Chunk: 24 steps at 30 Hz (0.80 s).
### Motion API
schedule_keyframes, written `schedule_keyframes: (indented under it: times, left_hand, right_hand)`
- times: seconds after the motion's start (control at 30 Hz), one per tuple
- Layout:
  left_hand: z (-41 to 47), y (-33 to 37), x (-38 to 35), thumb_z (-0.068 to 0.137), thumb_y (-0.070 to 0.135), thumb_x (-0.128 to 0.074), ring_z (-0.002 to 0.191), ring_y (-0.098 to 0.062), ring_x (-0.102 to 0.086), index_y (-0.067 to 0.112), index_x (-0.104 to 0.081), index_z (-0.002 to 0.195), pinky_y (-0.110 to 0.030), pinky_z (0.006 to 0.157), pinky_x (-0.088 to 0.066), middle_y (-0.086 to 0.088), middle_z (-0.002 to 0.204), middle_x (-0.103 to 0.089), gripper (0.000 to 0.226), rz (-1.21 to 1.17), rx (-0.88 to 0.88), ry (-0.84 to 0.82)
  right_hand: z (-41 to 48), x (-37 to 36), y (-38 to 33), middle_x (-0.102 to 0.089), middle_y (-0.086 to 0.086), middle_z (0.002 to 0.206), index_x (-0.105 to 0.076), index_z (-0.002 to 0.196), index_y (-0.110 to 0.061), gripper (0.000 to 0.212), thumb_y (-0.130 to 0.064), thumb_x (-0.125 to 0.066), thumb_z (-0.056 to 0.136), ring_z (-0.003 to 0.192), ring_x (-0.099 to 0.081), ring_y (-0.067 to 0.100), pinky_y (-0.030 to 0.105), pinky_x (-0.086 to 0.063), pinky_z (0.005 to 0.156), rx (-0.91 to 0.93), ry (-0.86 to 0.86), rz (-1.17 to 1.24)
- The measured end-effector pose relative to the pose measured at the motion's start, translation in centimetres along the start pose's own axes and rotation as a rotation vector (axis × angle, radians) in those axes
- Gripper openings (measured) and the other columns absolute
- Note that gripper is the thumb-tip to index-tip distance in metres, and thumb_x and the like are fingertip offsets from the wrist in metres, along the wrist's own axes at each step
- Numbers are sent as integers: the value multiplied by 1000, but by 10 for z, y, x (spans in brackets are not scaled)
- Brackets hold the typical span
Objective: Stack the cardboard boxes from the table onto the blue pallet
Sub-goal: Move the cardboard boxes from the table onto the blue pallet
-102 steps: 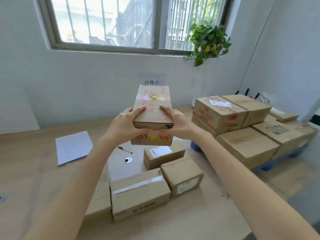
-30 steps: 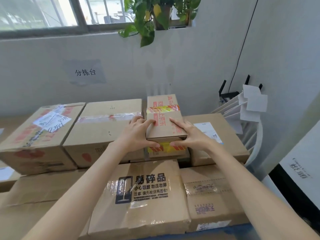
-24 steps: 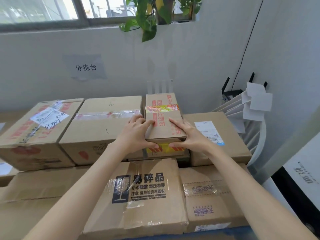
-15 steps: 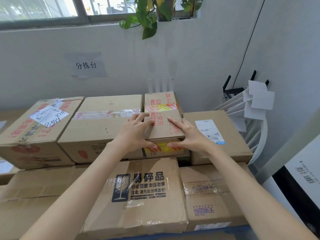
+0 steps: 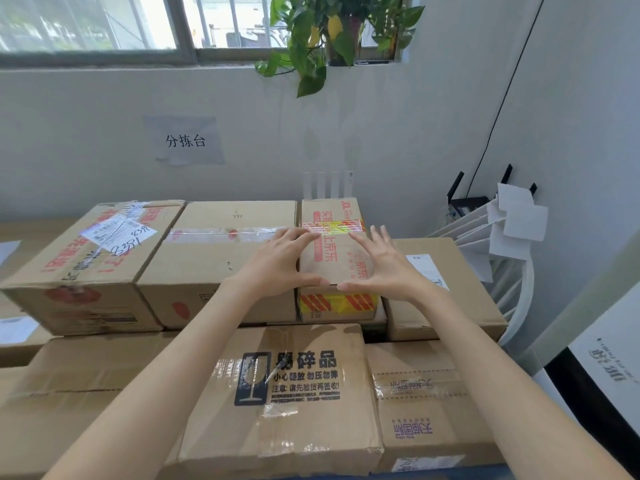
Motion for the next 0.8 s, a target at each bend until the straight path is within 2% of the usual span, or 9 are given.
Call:
schedule_keyframes:
  times: [0.17,0.33,0.53,0.7,0.8]
  left_hand:
    - [-16,-8,34,89,52,-57,135,-17,-33,26,-35,145,-39,108,-32,4,148,-39,66,13,32,147]
    - [-58,-41,82,93,46,-53,133,-16,-37,25,-38,144,-36,104,-34,6,147,-41,57,22,116,288]
    - [-144,-111,147,93,43,-53,130,-18,-43,23,-38,144,-40,106,-34,5,144,-44,57,26,278,455]
    - [-253,-185,197,93,46,-53,131,-17,-43,23,-36,145,-38,105,-33,4,145,-44,60,109,418,522]
    - [-330,-237,223,92,47,-54,130,-18,-44,24,-33,147,-42,107,-35,2,145,-44,63,131,489,552]
  right_hand:
    - [10,10,-33,-11,2,162,-21,151,-34,87,-66,-59,80,150,4,20,51,-7,120,42,76,-30]
    - [22,14,-98,-29,-1,156,-26,150,-30,78,-61,-57,85,147,-17,20,46,-24,116,110,199,-73]
    - [24,1,-216,-36,0,152,-27,150,-25,74,-53,-57,89,141,-31,20,42,-34,109,205,297,14]
    - [22,-45,-334,-36,0,151,-28,150,-26,74,-50,-60,88,138,-35,22,42,-39,101,315,312,130]
    - [20,-84,-415,-39,3,149,-30,149,-25,72,-46,-62,88,136,-37,24,42,-38,101,384,298,196]
Point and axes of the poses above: each hand's wrist, its own z-axis towards the middle knuckle, its own x-axis out of the back of the hand, y = z × x, the point moved 5 cm from there along z, towards the middle knuckle
